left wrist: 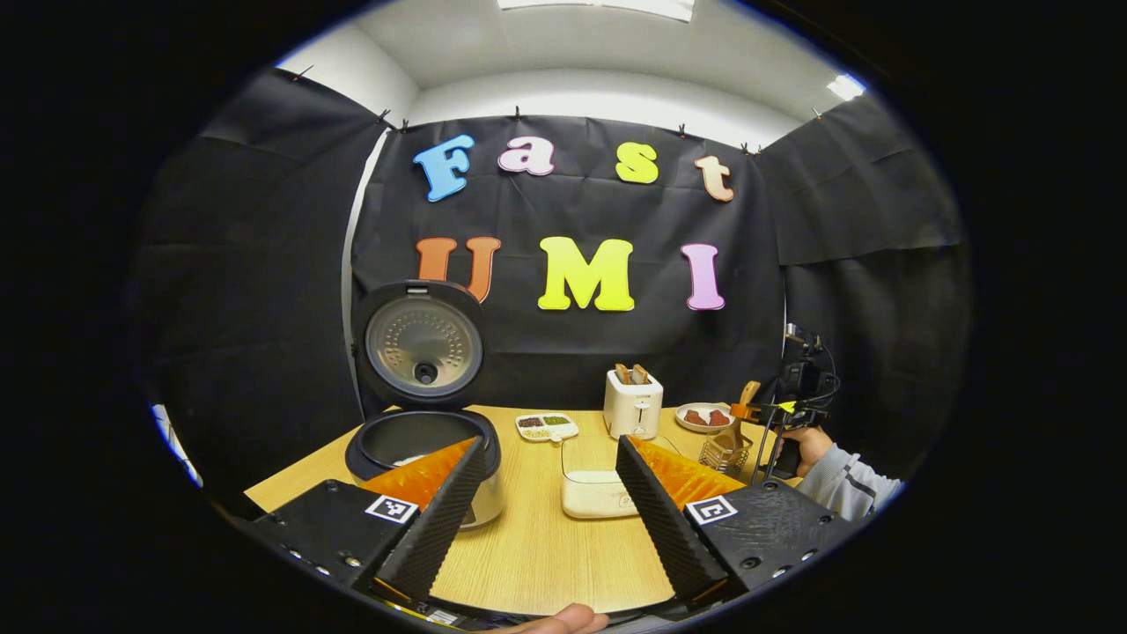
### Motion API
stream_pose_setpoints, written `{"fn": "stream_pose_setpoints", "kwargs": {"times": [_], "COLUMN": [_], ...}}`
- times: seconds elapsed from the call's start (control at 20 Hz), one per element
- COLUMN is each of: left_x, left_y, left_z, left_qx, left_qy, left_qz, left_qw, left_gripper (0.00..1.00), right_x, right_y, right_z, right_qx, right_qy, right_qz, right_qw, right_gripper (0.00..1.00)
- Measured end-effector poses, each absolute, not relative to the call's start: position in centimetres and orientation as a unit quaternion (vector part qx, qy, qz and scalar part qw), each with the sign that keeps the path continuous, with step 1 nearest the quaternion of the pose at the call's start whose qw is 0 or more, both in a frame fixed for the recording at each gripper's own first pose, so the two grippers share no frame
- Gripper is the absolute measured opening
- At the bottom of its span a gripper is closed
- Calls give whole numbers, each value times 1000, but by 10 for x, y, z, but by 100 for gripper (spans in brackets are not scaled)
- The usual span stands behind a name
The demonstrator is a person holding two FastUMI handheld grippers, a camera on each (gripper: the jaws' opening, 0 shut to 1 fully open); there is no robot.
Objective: Close the left gripper, press the button to open the rice cooker; take a wooden spoon from the chopstick holder with the right hand, scoop a spoonful of rice and pour it into the rice cooker, then put the wooden spoon back into the chopstick holder.
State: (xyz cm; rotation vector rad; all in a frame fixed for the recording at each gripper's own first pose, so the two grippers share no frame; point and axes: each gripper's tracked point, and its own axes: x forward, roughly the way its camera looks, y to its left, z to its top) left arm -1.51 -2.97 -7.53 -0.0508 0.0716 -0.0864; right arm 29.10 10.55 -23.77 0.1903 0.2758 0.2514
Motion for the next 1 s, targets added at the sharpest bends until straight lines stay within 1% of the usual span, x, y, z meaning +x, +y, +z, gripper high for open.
{"fn": "stream_pose_setpoints", "kwargs": {"times": [0.35, 0.55, 0.75, 1.0], "left_x": [-44, -62, -78, -88], "left_y": [-20, -14, -3, 13], "left_z": [-57, -53, -52, -56], "left_qx": [-34, -34, -43, -38], "left_qy": [14, 6, -1, 1], "left_qz": [-38, -37, -36, -31], "left_qw": [999, 999, 998, 999], "left_gripper": [95, 95, 95, 95], "right_x": [257, 223, 191, 170], "right_y": [108, 125, 153, 189], "right_z": [-169, -140, -121, -123], "right_qx": [70, 70, 72, 71], "right_qy": [76, 65, 56, 59], "right_qz": [128, 143, 168, 190], "right_qw": [986, 985, 981, 977], "right_gripper": [11, 11, 11, 11]}}
